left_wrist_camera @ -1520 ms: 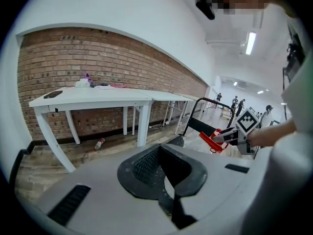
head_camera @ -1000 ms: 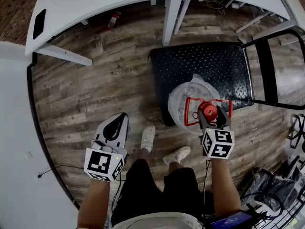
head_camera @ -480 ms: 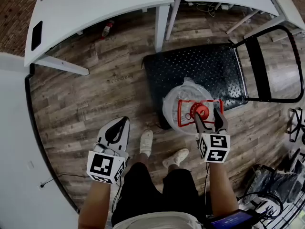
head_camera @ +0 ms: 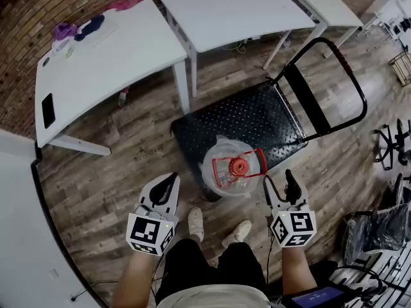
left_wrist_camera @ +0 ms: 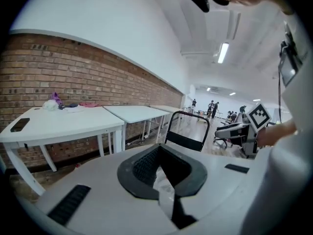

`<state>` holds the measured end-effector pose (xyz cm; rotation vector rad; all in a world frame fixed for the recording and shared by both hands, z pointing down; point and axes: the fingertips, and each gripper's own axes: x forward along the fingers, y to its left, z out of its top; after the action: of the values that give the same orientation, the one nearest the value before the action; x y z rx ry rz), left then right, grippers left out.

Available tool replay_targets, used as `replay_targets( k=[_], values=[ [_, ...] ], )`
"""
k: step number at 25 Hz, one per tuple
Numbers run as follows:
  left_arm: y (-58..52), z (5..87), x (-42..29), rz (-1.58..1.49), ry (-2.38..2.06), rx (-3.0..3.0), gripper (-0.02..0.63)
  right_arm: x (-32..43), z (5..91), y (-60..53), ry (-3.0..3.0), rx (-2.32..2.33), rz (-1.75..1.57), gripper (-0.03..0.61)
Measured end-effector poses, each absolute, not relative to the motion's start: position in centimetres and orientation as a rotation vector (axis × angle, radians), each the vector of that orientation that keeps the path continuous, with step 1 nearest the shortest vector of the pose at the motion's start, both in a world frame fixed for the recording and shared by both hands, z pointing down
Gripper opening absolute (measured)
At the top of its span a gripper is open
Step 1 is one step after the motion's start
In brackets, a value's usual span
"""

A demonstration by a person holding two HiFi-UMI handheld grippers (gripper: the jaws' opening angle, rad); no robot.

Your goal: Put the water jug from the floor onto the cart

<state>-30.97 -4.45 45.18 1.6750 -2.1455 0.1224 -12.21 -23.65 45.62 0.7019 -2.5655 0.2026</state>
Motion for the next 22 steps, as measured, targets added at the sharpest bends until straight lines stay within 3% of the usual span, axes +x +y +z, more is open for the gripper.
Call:
replay_targets(
  k=[12, 22],
  values=[
    [-5.3, 37.8, -27.6, 0.094, -2.07, 1.882, 0.0, -3.5, 34.1, -21.4, -2.645, 1.083, 0.158, 0.028],
    [-6.0, 33.1, -23.4, 0.079, -2.047, 2.008, 0.0, 2.8, 31.2, -19.3, -2.609, 1.157, 0.042, 0.003]
  ],
)
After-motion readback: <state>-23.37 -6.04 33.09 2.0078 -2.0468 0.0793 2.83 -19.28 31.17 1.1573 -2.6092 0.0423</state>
